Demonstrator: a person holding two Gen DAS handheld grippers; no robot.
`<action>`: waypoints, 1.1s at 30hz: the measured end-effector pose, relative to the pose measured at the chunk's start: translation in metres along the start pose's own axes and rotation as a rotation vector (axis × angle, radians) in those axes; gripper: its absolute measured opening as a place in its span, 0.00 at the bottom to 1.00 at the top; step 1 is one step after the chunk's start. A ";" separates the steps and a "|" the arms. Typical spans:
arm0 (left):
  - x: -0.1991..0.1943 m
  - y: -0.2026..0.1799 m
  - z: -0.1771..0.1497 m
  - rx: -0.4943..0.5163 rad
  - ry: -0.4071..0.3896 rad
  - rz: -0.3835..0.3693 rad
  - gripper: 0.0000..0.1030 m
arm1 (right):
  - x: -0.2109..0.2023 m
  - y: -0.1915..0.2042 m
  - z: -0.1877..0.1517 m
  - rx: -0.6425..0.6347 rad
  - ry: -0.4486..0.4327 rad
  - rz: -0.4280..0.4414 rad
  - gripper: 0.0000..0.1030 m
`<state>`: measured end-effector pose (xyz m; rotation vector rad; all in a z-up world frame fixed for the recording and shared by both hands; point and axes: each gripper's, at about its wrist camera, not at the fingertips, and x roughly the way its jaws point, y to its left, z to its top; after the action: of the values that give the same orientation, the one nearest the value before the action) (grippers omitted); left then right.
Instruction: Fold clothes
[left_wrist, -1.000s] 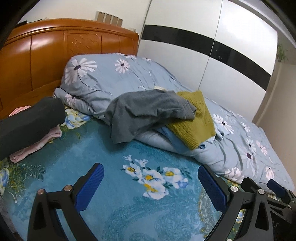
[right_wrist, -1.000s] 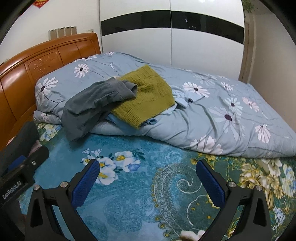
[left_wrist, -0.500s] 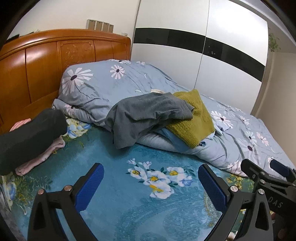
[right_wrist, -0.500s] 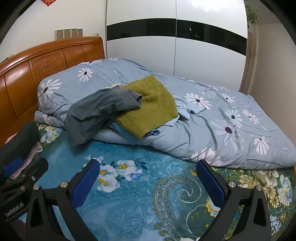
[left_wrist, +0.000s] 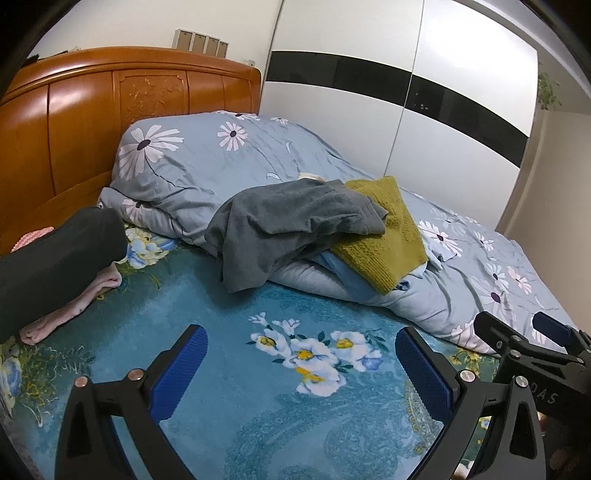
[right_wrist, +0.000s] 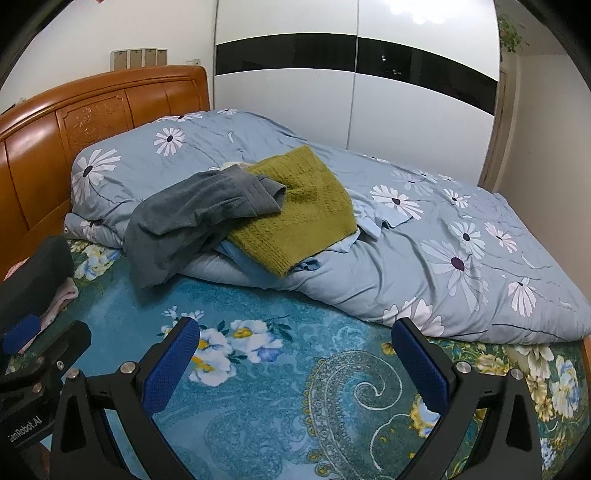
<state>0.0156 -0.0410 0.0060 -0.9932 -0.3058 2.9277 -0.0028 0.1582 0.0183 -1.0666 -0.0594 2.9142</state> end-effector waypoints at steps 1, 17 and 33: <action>0.001 0.000 0.000 -0.001 0.002 -0.001 1.00 | 0.002 0.001 0.001 -0.006 0.003 0.002 1.00; 0.022 0.014 -0.004 -0.014 0.051 0.011 1.00 | 0.025 0.018 0.007 -0.030 0.029 0.026 1.00; 0.041 0.065 -0.007 -0.058 0.057 0.037 1.00 | 0.084 0.034 0.031 0.000 0.087 0.080 1.00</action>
<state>-0.0108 -0.0997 -0.0370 -1.0992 -0.3764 2.9332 -0.0882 0.1274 -0.0138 -1.2222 -0.0148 2.9333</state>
